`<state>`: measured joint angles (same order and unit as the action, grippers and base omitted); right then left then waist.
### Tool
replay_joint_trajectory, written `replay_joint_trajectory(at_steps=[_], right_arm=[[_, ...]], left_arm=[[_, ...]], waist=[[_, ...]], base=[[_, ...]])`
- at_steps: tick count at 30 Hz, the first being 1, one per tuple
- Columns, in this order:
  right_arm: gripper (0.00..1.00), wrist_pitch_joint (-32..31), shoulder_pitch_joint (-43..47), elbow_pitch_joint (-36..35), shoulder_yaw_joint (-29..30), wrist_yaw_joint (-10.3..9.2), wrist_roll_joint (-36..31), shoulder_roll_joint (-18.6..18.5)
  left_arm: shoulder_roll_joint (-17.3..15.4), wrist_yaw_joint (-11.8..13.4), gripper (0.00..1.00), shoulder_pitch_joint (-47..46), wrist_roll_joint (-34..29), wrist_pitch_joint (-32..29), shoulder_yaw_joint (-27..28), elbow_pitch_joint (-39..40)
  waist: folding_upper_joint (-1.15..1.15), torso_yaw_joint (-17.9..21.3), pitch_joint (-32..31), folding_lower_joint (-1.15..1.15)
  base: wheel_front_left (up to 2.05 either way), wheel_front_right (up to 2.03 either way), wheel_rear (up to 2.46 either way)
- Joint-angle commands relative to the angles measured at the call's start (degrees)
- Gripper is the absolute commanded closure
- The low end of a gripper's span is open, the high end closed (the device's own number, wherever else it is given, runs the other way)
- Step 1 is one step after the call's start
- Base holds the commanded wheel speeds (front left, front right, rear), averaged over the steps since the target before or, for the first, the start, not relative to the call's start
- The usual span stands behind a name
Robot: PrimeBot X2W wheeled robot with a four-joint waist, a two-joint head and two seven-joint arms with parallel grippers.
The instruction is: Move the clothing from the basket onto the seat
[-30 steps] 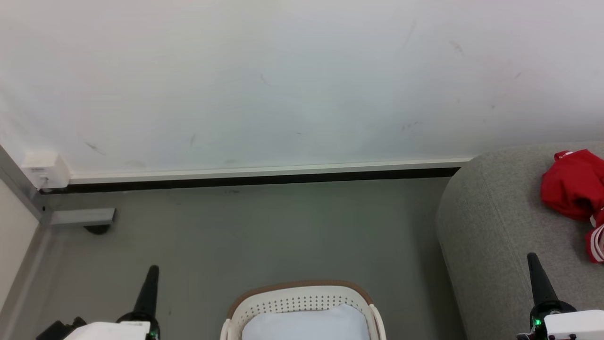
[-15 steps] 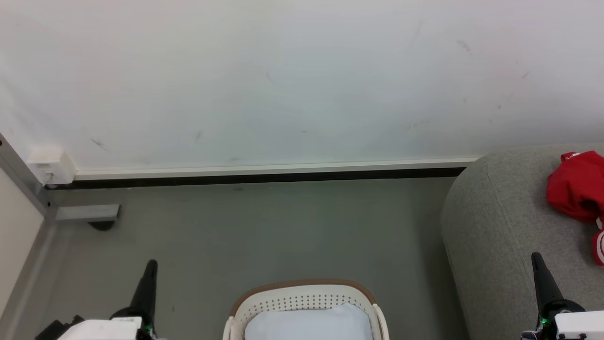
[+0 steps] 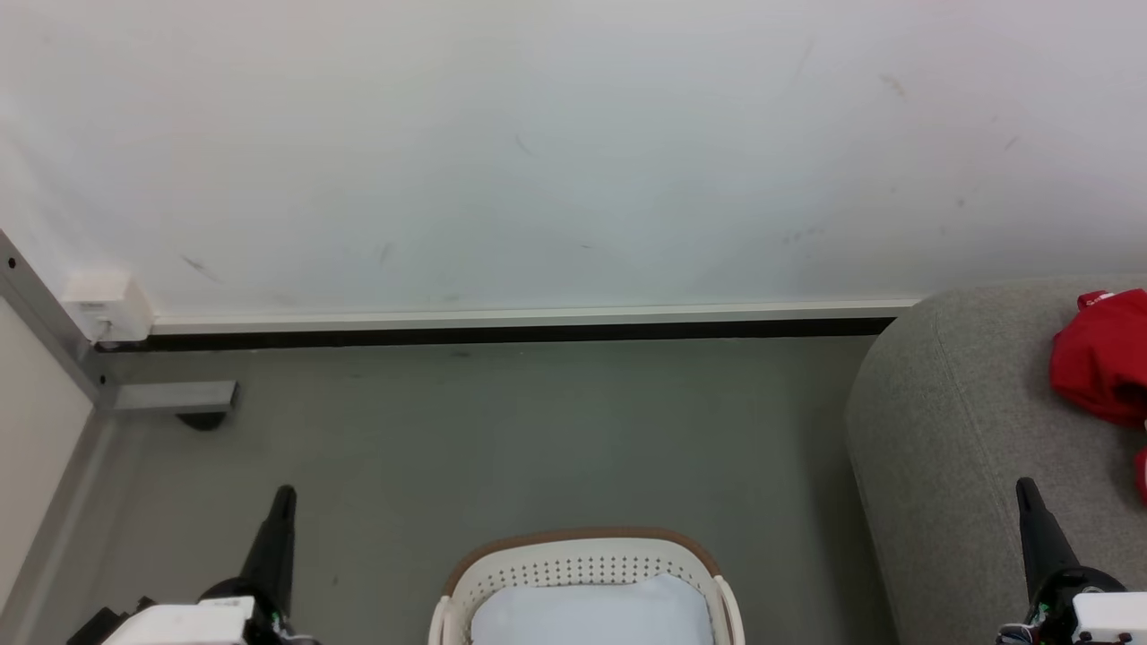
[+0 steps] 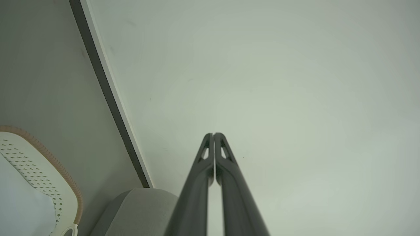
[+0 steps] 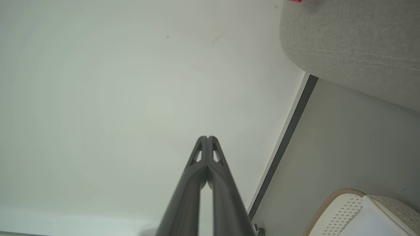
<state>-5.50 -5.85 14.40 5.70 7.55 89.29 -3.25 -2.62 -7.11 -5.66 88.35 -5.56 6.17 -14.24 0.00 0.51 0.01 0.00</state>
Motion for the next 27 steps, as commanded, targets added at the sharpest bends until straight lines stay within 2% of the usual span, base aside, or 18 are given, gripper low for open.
replay_joint_trajectory(at_steps=[1,9,27], right_arm=[[1.0,-0.38,-0.62,-0.5,0.35,-0.11,0.91,0.18],[1.0,-1.18,-0.6,-0.59,1.08,-0.12,3.42,0.39],[1.0,-1.22,-0.59,-0.56,1.05,-0.12,3.14,0.37]], left_arm=[[-0.44,-0.37,1.0,-0.68,1.66,-0.41,0.24,0.26],[-0.45,-0.56,1.0,-0.87,4.63,-1.24,0.52,0.27],[-0.44,-0.54,1.0,-0.83,4.42,-1.2,0.48,0.27]], waist=[[0.0,-0.08,0.03,0.0],[0.0,-0.51,0.17,0.0],[0.0,-0.51,0.17,0.0]], base=[[0.0,0.0,0.0],[0.0,0.0,0.0],[0.0,0.0,0.0]])
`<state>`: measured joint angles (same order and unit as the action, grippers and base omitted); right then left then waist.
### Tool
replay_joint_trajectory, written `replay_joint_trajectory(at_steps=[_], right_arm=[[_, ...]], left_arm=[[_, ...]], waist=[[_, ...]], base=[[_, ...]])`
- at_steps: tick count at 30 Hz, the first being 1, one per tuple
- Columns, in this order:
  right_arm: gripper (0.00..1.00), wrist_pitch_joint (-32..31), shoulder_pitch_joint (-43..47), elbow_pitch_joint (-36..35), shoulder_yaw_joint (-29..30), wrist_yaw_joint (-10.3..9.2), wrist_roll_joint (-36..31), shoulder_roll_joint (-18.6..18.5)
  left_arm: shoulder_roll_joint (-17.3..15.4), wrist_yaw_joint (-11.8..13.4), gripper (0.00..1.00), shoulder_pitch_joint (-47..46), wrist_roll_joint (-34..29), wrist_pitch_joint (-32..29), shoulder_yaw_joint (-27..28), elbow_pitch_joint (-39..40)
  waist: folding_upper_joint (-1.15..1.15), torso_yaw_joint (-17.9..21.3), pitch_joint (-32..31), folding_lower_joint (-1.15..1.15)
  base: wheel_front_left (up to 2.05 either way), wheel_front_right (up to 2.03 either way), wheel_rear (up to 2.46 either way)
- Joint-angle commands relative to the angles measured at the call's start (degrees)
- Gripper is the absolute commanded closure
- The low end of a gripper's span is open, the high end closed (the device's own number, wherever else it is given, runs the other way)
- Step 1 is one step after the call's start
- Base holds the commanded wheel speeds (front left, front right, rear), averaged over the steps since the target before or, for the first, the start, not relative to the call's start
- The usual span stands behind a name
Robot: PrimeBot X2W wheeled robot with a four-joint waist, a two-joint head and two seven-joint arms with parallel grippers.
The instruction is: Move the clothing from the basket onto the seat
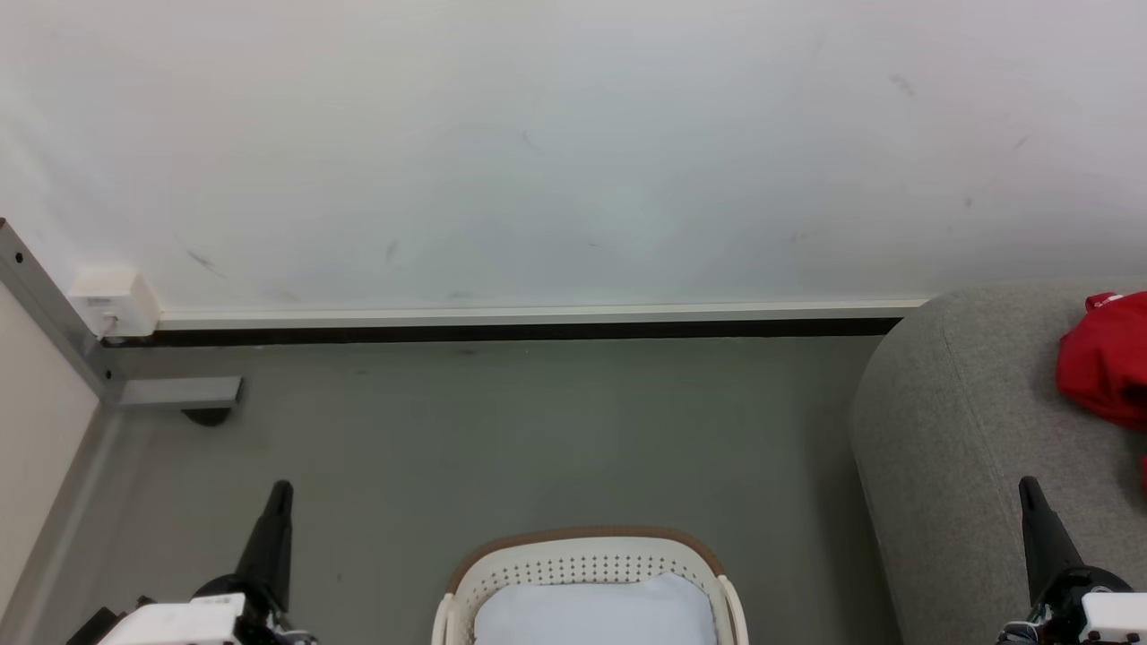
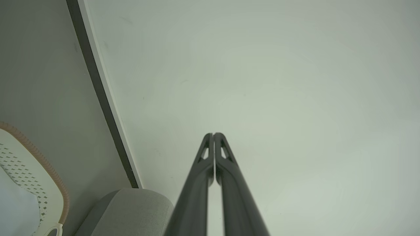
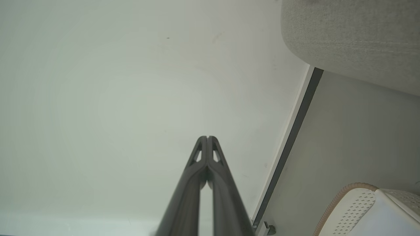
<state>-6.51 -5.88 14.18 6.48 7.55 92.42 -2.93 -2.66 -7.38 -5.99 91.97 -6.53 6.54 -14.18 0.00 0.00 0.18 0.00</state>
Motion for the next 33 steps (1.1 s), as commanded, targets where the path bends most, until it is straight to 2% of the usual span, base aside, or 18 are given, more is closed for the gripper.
replay_joint_trajectory(at_steps=[1,33], right_arm=[[1.0,-0.21,-0.57,-0.34,0.28,-0.12,0.02,0.05],[1.0,-0.25,-0.57,-0.34,0.3,-0.12,-0.05,0.08]], left_arm=[[-0.4,-0.28,1.0,-0.5,0.79,-0.24,0.1,0.2],[-0.4,-0.28,1.0,-0.49,0.8,-0.23,0.09,0.22]], waist=[[0.0,0.0,0.0,0.0],[0.0,0.0,0.0,0.0]], base=[[0.0,0.0,0.0],[0.0,0.0,0.0]])
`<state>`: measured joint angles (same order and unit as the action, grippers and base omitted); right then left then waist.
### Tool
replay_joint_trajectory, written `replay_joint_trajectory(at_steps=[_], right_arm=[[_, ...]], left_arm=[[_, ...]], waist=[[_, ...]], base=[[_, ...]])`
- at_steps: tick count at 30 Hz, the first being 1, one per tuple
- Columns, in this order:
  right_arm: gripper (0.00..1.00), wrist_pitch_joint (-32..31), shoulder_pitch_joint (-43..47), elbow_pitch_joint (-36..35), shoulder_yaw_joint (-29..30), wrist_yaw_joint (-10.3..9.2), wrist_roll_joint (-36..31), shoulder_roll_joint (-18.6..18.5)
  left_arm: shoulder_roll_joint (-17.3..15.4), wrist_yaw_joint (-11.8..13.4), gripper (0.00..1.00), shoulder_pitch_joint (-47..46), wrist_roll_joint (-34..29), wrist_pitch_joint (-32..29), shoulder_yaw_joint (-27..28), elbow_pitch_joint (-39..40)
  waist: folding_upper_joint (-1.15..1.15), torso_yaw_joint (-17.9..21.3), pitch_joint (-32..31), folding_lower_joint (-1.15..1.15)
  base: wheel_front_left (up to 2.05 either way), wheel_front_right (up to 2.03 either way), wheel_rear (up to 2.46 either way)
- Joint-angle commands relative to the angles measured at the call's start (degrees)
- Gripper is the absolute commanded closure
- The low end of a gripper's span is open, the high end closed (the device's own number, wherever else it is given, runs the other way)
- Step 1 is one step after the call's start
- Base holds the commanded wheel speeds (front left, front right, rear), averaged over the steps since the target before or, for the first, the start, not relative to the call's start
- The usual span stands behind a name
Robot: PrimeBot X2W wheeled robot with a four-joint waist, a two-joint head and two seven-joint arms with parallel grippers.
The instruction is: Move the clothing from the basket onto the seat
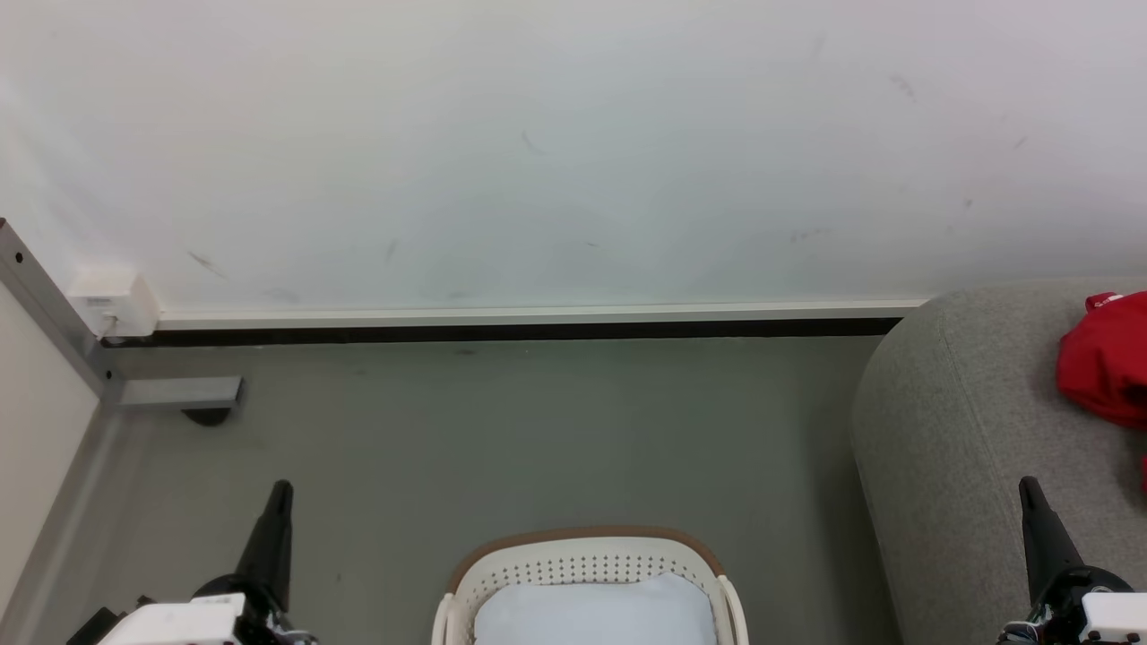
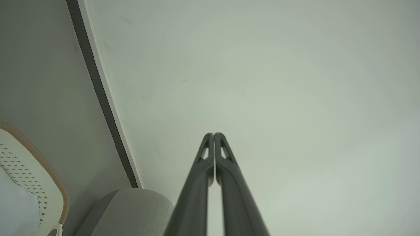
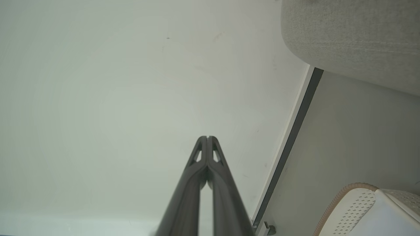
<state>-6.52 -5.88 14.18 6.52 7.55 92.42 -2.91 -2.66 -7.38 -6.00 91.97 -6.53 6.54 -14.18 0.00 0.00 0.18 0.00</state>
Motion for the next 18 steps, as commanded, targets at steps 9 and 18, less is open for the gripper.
replay_joint_trajectory(at_steps=[9,18], right_arm=[[1.0,-0.24,-0.57,-0.33,0.27,-0.12,-0.05,0.06],[1.0,-0.24,-0.57,-0.33,0.28,-0.12,-0.06,0.06]], left_arm=[[-0.4,-0.28,1.0,-0.48,0.81,-0.22,0.09,0.22],[-0.4,-0.28,1.0,-0.48,0.81,-0.22,0.09,0.22]], waist=[[0.0,0.0,0.0,0.0],[0.0,0.0,0.0,0.0]], base=[[0.0,0.0,0.0],[0.0,0.0,0.0]])
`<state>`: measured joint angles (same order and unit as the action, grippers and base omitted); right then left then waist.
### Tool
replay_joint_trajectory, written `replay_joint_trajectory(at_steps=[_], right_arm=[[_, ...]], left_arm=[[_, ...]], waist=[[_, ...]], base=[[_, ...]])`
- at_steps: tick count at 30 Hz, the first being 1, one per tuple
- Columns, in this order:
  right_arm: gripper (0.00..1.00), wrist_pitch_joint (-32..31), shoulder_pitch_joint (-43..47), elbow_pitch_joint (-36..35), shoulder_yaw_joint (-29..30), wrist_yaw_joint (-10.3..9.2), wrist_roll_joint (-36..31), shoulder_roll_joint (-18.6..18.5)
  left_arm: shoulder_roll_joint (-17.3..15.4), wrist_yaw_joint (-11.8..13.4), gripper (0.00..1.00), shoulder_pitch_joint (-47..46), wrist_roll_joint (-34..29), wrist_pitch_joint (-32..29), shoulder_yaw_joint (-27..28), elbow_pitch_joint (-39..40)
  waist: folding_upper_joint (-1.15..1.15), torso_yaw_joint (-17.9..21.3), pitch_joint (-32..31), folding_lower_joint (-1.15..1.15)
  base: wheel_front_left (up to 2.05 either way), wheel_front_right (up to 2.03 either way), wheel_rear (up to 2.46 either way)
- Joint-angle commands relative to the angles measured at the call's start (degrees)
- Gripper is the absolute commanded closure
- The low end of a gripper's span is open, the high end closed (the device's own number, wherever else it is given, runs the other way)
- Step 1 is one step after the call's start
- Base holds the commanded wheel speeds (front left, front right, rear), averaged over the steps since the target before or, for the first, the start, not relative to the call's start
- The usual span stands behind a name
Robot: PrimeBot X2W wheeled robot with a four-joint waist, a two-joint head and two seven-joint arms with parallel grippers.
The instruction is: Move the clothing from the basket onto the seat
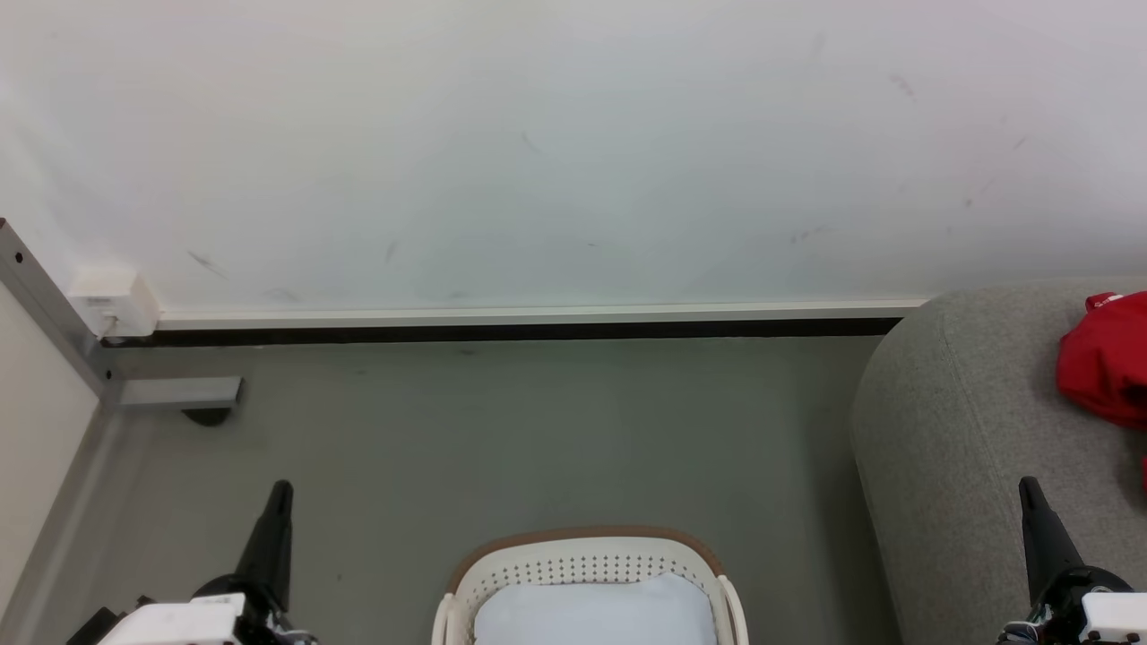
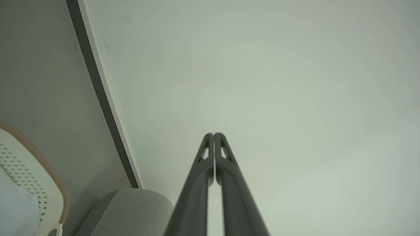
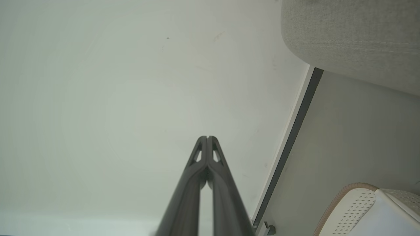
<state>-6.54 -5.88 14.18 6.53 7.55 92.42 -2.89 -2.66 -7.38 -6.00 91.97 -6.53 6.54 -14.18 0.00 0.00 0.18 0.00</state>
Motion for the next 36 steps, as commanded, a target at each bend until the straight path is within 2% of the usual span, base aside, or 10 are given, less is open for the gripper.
replay_joint_trajectory(at_steps=[1,36], right_arm=[[1.0,-0.22,-0.57,-0.33,0.27,-0.12,-0.06,0.05],[1.0,-0.23,-0.57,-0.34,0.29,-0.12,-0.09,0.06]], left_arm=[[-0.4,-0.28,1.0,-0.47,0.81,-0.22,0.09,0.22],[-0.4,-0.28,1.0,-0.47,0.82,-0.21,0.08,0.23]], waist=[[0.0,0.0,0.0,0.0],[0.0,0.0,0.0,0.0]], base=[[0.0,0.0,0.0],[0.0,0.0,0.0]])
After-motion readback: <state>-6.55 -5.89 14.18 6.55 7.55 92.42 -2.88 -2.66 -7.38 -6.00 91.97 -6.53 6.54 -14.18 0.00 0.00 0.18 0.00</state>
